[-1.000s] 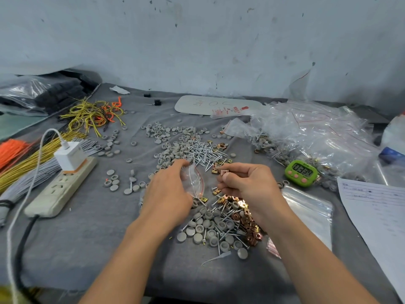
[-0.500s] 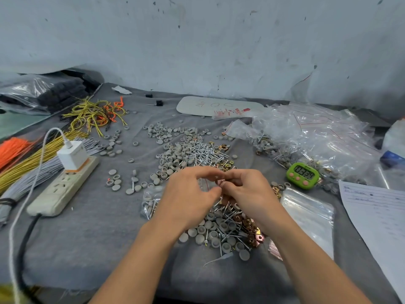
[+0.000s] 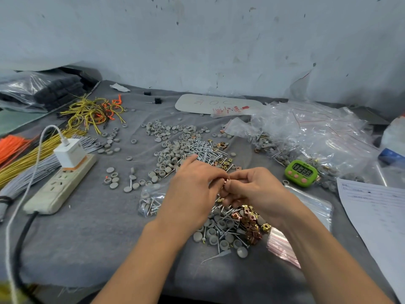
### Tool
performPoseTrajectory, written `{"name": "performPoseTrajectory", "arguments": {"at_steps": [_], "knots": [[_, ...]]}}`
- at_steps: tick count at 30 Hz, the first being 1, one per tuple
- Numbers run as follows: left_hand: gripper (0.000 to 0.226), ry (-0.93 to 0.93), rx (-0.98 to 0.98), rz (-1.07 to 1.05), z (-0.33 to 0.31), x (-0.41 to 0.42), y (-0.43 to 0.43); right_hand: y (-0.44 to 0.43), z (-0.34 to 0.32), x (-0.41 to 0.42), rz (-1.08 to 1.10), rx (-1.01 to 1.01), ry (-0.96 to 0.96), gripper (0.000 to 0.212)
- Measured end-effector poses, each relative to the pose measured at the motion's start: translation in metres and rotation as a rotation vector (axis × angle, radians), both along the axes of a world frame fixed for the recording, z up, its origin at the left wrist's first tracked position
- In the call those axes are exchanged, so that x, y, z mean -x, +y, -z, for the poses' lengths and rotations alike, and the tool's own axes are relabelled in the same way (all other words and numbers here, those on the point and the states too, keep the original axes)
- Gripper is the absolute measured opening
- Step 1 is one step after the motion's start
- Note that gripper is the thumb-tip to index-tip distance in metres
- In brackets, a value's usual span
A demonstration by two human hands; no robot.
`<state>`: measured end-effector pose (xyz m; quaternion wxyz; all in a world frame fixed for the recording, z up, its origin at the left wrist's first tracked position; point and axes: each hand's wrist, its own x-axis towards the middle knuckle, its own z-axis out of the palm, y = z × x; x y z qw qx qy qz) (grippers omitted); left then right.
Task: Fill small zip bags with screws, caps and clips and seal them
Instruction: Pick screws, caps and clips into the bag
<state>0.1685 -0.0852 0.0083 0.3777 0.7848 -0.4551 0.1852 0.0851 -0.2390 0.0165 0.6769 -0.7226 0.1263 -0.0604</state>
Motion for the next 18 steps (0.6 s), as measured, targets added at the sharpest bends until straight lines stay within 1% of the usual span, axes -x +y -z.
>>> {"name": "performPoseTrajectory", "arguments": {"at_steps": [3,5,8,10,14,18], "knots": [[0.013,-0.037,-0.029,0.019,0.002,0.002,-0.005,-0.002,0.000,0.004,-0.012,-0.020,0.027,0.008],[0.013,-0.038,-0.052,0.034,0.002,0.003,-0.007,-0.002,0.001,0.005,-0.022,0.006,0.035,0.011],[0.012,-0.010,-0.055,0.064,0.002,0.005,-0.009,-0.004,0.001,0.007,-0.018,0.051,0.029,0.017],[0.011,0.022,-0.042,0.057,0.001,0.007,-0.010,-0.003,0.001,0.008,0.015,0.052,0.009,0.017],[0.010,0.088,-0.017,-0.090,-0.002,0.017,-0.014,0.005,0.005,0.003,0.204,-0.039,-0.093,0.009],[0.008,0.084,0.037,-0.184,-0.004,0.025,-0.014,0.006,0.004,0.000,0.203,-0.175,-0.118,0.008]]}}
